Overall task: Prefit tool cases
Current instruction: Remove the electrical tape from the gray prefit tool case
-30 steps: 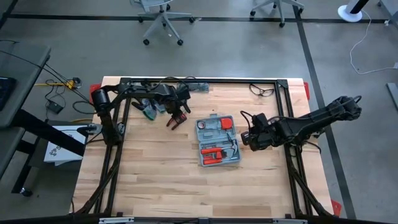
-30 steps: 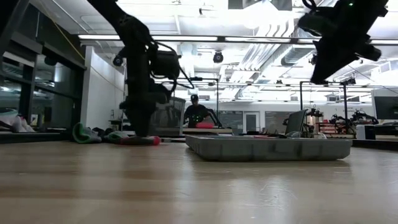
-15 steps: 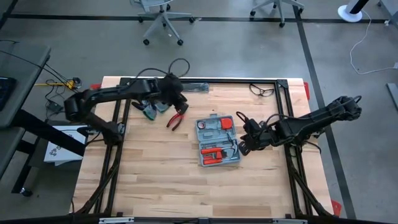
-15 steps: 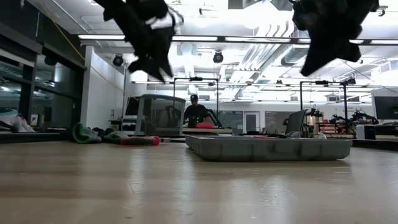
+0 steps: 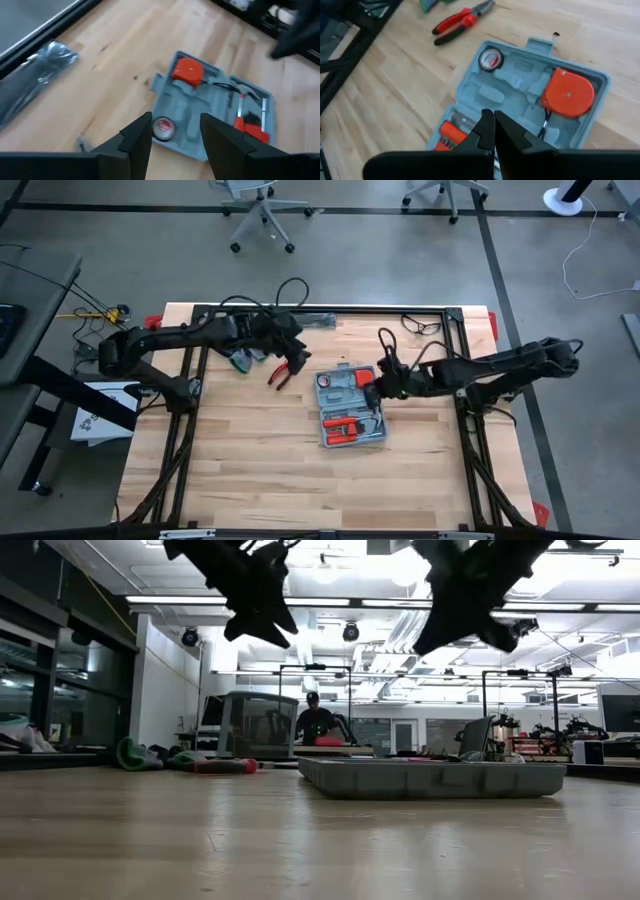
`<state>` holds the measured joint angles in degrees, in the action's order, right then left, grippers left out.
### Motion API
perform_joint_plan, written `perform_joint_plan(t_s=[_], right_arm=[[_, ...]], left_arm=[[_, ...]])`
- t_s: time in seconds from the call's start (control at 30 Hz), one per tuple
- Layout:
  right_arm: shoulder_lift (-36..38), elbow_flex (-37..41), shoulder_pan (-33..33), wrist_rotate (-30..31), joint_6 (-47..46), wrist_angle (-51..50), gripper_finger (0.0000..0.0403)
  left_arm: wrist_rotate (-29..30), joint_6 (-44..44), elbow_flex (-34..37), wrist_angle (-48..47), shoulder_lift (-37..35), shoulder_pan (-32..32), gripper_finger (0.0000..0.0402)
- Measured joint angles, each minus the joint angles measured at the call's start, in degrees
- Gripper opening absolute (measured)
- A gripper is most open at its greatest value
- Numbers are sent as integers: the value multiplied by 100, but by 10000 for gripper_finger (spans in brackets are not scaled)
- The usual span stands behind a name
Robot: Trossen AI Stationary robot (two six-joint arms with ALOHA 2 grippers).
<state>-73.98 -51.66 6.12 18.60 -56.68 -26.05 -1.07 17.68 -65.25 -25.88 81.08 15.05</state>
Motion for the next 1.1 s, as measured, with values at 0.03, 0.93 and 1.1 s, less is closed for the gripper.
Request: perform_joint_plan(t_s=[0.03,0.93,1.1], right_arm=[[-100,0,-118,-164,73,70,0],[-1391,0,-876,-564,1604,1392,0],[-1390,0,-838,-541,1514,1636,0]], left_arm=[[6,-26,0,-5,0,-83,158],[413,-1933,0,700,1977,-1162,158],[594,-2200,-31,1097,2534,-979,158]])
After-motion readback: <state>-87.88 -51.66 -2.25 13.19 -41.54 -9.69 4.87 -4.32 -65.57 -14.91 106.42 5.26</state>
